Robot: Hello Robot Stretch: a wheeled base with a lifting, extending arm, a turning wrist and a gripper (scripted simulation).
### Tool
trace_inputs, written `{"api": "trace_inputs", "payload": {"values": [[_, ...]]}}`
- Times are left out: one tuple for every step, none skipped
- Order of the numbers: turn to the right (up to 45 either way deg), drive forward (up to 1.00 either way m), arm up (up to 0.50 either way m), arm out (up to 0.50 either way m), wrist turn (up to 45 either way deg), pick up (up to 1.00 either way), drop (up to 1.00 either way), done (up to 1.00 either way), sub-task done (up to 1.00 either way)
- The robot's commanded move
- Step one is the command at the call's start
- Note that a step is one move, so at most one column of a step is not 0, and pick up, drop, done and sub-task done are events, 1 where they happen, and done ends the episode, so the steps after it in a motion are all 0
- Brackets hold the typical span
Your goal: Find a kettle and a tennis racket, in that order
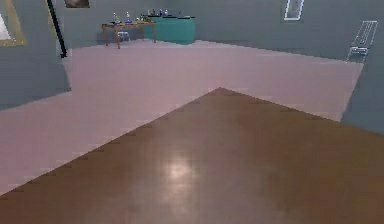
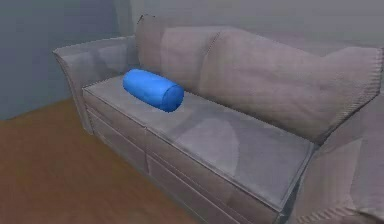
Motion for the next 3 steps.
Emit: {"api": "trace_inputs", "payload": {"values": [[3.0,0.00,0.00,0.00,0.0,0.00,0.00,0.00,0.00],[0.0,1.00,0.00,0.00,0.0,0.00,0.00,0.00,0.00],[0.0,1.00,0.00,0.00,0.0,0.00,0.00,0.00,0.00]]}}
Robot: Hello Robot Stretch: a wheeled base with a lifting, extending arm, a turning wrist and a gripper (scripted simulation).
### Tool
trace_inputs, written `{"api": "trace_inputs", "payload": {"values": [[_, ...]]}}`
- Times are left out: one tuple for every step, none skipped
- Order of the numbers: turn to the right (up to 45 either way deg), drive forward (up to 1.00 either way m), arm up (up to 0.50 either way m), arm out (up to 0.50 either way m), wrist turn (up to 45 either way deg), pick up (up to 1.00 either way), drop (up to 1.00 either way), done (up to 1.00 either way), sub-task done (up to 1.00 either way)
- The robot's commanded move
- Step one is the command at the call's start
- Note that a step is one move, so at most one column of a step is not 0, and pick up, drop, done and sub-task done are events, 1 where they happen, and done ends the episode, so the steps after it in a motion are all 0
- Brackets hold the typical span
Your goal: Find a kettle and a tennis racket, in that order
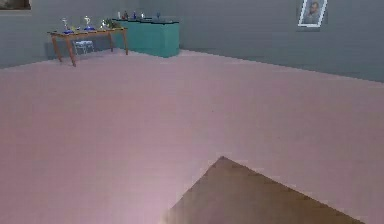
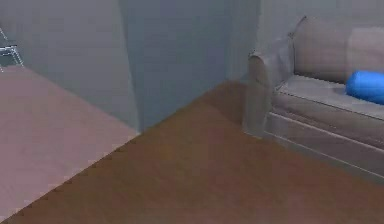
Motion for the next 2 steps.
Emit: {"api": "trace_inputs", "payload": {"values": [[0.0,1.00,0.00,0.00,0.0,0.00,0.00,0.00,0.00],[0.0,1.00,0.00,0.00,0.0,0.00,0.00,0.00,0.00]]}}
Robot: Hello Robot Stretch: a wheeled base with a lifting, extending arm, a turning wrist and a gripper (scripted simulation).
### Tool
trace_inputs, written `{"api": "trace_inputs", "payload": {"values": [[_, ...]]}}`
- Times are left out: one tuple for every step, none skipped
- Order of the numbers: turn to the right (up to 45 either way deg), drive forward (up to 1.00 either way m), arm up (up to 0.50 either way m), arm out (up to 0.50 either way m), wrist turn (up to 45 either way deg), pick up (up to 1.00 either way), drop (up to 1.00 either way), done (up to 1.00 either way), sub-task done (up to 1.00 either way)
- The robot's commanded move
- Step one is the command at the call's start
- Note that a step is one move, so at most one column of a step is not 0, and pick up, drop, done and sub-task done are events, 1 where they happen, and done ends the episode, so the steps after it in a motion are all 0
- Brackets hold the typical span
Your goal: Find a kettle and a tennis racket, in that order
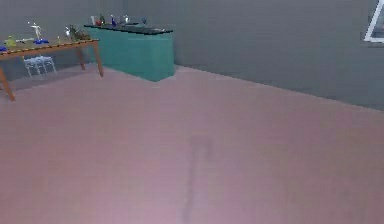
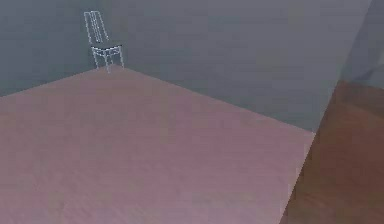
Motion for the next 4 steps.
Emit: {"api": "trace_inputs", "payload": {"values": [[0.0,1.00,0.00,0.00,0.0,0.00,0.00,0.00,0.00],[0.0,1.00,0.00,0.00,0.0,0.00,0.00,0.00,0.00],[0.0,1.00,0.00,0.00,0.0,0.00,0.00,0.00,0.00],[0.0,1.00,0.00,0.00,0.0,0.00,0.00,0.00,0.00]]}}
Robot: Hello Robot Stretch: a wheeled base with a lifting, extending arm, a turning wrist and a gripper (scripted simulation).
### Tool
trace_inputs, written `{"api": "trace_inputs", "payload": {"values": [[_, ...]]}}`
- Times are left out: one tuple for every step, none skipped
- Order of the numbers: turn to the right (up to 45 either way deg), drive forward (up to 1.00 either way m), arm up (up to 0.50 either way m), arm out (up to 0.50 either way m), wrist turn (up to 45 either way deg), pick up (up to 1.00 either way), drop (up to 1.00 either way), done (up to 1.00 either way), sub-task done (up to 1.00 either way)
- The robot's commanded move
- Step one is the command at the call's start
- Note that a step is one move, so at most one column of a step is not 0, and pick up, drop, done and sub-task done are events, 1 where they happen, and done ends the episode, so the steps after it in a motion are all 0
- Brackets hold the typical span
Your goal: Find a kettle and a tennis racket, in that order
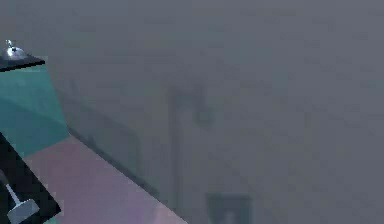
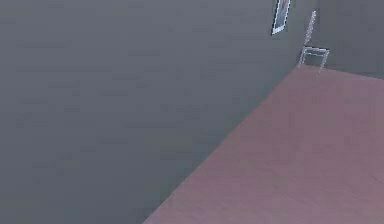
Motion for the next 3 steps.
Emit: {"api": "trace_inputs", "payload": {"values": [[-9.0,0.00,0.00,0.00,0.0,0.00,0.00,0.00,0.00],[0.0,0.40,0.00,0.00,0.0,0.00,0.00,0.00,0.00],[-36.0,0.00,0.00,0.00,0.0,0.00,0.00,0.00,0.00]]}}
